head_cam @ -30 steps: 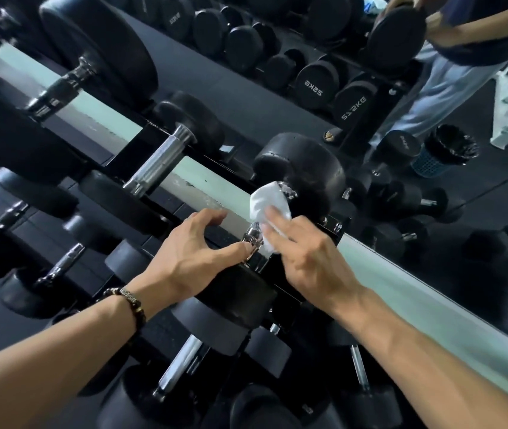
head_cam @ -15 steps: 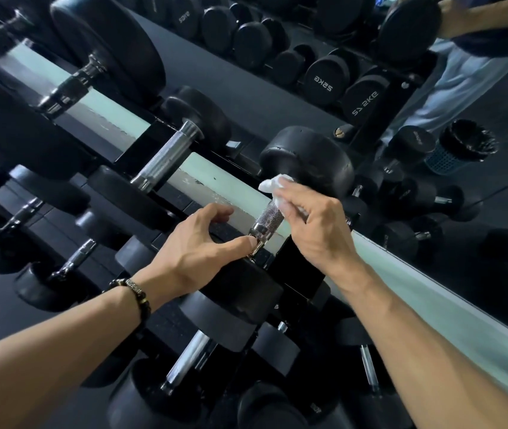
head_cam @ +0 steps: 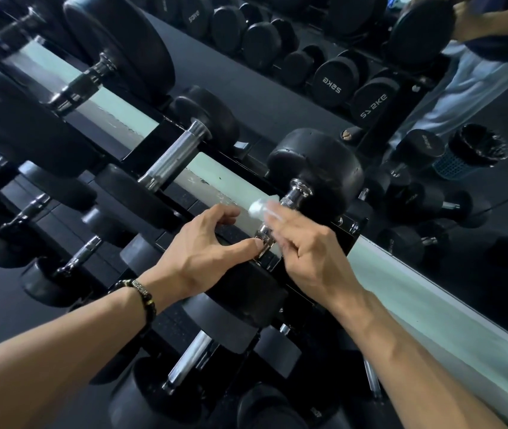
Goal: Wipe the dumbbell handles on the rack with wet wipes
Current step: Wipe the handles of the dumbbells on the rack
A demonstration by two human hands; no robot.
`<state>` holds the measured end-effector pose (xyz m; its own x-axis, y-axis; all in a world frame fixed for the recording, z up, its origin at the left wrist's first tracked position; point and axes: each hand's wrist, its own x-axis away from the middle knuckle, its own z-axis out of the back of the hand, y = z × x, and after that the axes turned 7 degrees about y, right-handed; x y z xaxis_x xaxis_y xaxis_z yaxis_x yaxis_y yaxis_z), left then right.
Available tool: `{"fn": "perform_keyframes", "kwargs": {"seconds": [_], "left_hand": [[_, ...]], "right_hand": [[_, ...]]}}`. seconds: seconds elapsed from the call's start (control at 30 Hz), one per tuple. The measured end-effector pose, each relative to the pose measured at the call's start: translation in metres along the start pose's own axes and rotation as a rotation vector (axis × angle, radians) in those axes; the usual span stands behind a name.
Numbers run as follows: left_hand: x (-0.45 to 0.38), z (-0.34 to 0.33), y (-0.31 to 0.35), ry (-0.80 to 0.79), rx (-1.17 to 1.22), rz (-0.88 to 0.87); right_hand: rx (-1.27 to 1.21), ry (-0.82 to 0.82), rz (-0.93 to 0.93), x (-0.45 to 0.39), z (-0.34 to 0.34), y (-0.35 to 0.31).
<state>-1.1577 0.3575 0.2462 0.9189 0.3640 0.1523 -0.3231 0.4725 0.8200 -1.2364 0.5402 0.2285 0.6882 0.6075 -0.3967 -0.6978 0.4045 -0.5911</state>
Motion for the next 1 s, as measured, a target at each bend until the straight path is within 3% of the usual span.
{"fn": "perform_keyframes", "kwargs": {"seconds": [0.17, 0.37, 0.53, 0.6, 0.73, 1.0], "left_hand": [[0.0, 0.0, 0.0, 0.011, 0.02, 0.012], [0.001, -0.001, -0.002, 0.012, 0.028, 0.008], [0.0, -0.002, -0.003, 0.016, 0.032, 0.001], [0.0, -0.002, -0.005, 0.022, 0.04, 0.007], [0.0, -0.001, -0.004, 0.019, 0.051, 0.012], [-0.001, -0.002, -0.003, 0.024, 0.047, 0.0]], "right_hand": [[0.086, -0.069, 0.169, -0.014, 0.018, 0.002], [0.337, 0.368, 0.198, -0.007, 0.02, 0.006], [0.333, 0.551, 0.19, 0.001, 0.024, 0.005], [0.385, 0.503, 0.181, 0.002, 0.027, 0.006], [0.498, 0.223, 0.092, -0.003, 0.013, 0.006], [0.319, 0.089, 0.012, 0.001, 0.003, -0.005]]}}
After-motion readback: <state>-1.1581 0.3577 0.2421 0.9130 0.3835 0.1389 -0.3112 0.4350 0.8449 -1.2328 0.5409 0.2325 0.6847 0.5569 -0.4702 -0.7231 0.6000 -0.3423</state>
